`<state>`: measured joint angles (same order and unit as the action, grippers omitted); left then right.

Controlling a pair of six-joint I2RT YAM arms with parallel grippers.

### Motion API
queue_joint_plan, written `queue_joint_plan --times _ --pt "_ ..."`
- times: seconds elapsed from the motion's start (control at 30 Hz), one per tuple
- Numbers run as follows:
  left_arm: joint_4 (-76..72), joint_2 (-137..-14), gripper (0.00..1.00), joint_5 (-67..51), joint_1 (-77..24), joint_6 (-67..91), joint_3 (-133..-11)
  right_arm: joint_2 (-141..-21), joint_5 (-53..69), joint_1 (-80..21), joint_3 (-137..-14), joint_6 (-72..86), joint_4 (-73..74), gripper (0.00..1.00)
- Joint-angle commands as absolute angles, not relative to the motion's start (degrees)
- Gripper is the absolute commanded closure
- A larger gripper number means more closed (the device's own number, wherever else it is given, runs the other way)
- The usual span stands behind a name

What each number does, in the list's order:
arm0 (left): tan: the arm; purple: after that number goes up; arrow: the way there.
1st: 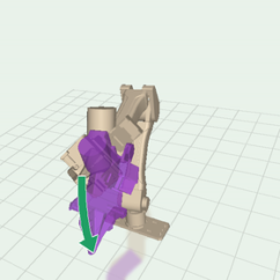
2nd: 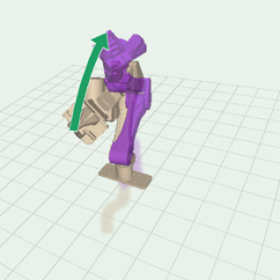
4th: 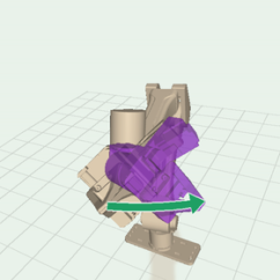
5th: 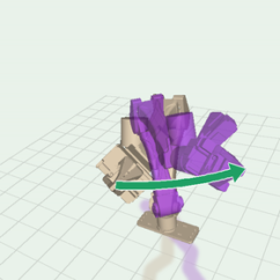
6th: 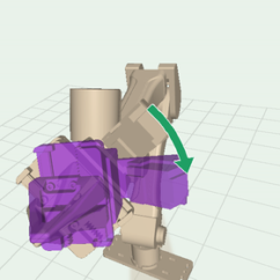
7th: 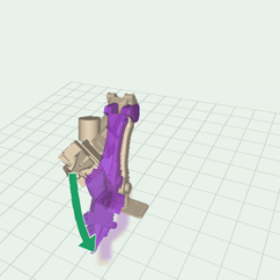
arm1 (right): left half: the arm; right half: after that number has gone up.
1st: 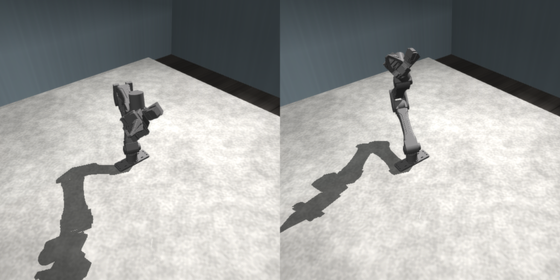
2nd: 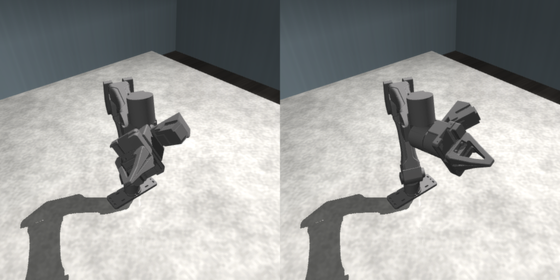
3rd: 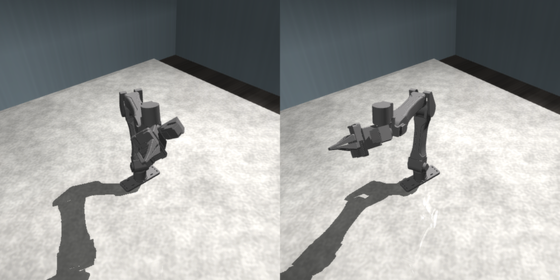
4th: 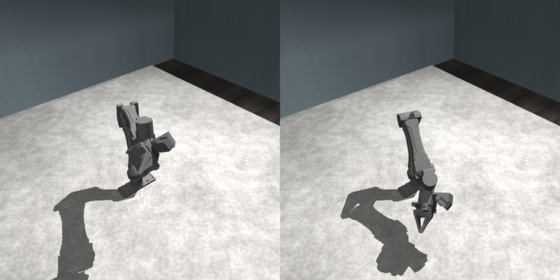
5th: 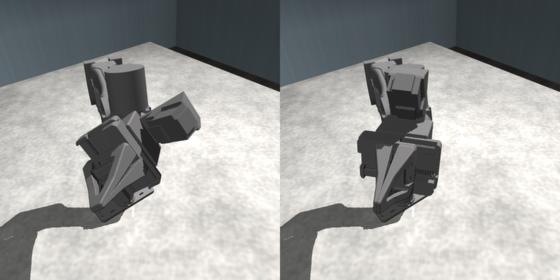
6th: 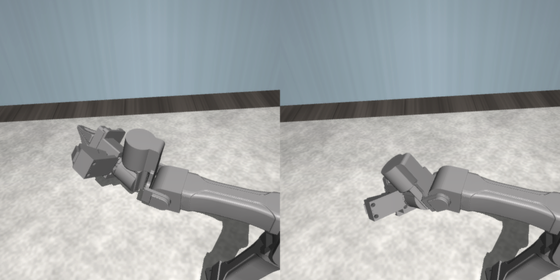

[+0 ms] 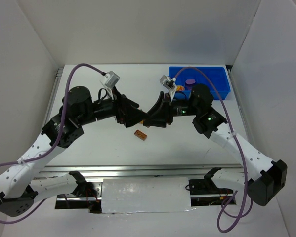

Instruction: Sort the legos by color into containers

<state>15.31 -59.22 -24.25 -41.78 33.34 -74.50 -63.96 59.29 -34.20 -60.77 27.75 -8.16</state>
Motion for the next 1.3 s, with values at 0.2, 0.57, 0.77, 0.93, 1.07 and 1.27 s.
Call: queue_joint_plan --times 0.2,0.57,0.77,0.93,1.07,1.27 --pt "31.1 -56.3 0.00 17.0 -41.8 38.1 -83.4 -66.7 34.3 -23.5 -59.0 24.6 -0.4 1.00" --pt "36.0 -53.1 0.00 13.4 -41.6 33.8 -75.7 -101.8 -9.6 -4.1 -93.8 15.3 22.5 1.00" --pt "39.4 -49.8 0.01 11.9 -41.4 30.4 -71.7 -117.4 -20.8 -1.3 -108.2 12.0 29.3 1.00" --pt "40.7 -49.6 0.01 11.6 -41.4 29.3 -66.7 -121.1 -20.4 -0.6 -110.8 10.4 28.4 1.00" --pt "39.7 -50.0 0.01 10.0 -41.3 29.2 -62.5 -124.8 -20.0 -0.4 -114.4 10.5 30.1 1.00" --pt "38.1 -51.3 0.00 10.3 -41.2 30.2 -59.3 -128.4 -19.2 1.4 -116.8 9.9 30.9 0.58"
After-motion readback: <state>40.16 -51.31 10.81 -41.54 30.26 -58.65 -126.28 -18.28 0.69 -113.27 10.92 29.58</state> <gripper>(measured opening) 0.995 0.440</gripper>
